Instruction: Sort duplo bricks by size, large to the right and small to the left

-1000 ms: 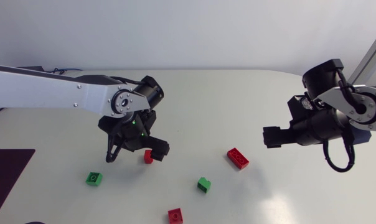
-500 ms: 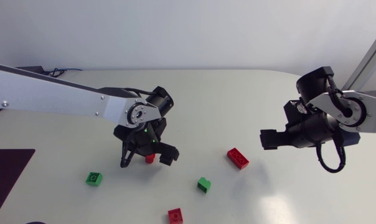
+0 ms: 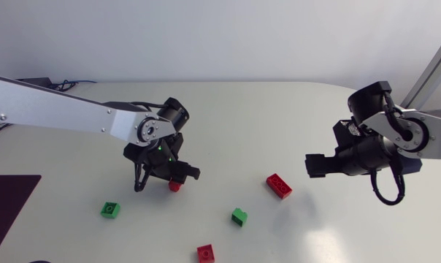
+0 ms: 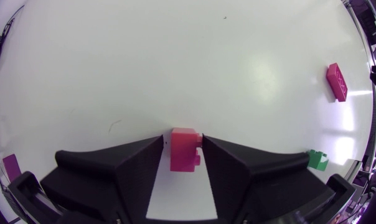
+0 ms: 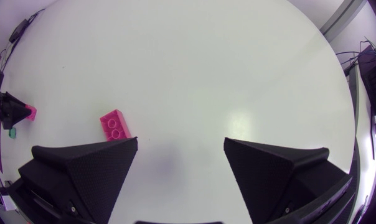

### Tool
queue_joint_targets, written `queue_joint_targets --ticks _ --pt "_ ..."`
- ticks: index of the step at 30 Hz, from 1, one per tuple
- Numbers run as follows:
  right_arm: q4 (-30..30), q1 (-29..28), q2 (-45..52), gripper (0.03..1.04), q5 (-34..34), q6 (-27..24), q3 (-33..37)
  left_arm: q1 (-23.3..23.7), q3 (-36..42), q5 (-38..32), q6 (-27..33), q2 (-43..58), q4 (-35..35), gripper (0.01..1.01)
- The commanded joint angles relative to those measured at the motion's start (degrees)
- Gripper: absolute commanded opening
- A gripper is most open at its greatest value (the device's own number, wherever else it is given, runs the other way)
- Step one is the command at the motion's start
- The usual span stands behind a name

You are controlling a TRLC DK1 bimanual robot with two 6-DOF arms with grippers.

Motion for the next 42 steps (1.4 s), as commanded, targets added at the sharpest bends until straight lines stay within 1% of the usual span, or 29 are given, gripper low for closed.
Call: queue_joint_targets --ticks 1,6,12,15,20,24,27,29,33,38,40,41,42 --pt "0.2 -0.6 -0.6 1.0 0.0 0.6 -1.9 0.0 -2.6 0.7 -1.7 0.8 1.0 0.211" --pt "0.1 -0.7 -1.0 1.0 0.0 0.5 -1.8 -0.5 -3.4 0.7 -1.3 1.1 1.4 0.154" --pt "0.1 -0.7 -1.4 1.0 0.0 0.5 -2.1 0.4 -3.7 0.6 -0.1 -0.7 0.8 0.143" --pt "0.1 -0.7 -1.6 1.0 -0.1 0.5 -2.1 3.7 -2.7 0.6 1.7 -3.5 -0.8 0.143" --pt "0.1 -0.2 -2.0 1.0 -0.4 0.5 -1.5 12.1 -3.3 0.5 5.9 -7.5 -2.5 0.143" --pt "0.1 0.6 -2.0 1.0 -0.5 1.0 -1.3 18.5 -5.7 0.6 9.1 -10.9 -2.7 0.143" --pt "0.2 1.4 -2.0 1.0 -0.5 1.5 -1.4 22.2 -9.3 0.6 11.0 -11.6 -0.6 0.143" --pt "0.2 1.8 -2.0 1.0 -0.5 1.9 -1.6 23.7 -12.4 0.6 11.6 -11.6 2.3 0.143" --pt "0.1 1.9 -2.4 1.0 -0.5 1.9 -2.2 25.1 -18.4 0.7 12.3 -11.6 7.2 0.143" --pt "0.1 1.9 -3.5 1.0 -0.5 1.7 -2.8 25.1 -21.8 0.7 13.0 -11.7 10.1 0.148" --pt "0.0 1.9 -3.5 1.0 -0.5 1.8 -2.8 25.0 -21.6 0.7 13.1 -11.5 10.3 0.193" --pt "0.0 1.9 -3.5 1.0 -0.5 1.8 -2.8 24.8 -21.4 0.7 13.0 -11.4 10.3 0.262" --pt "0.0 1.9 -3.5 1.0 -0.5 1.8 -2.8 24.7 -20.9 0.7 13.0 -11.4 10.0 0.402"
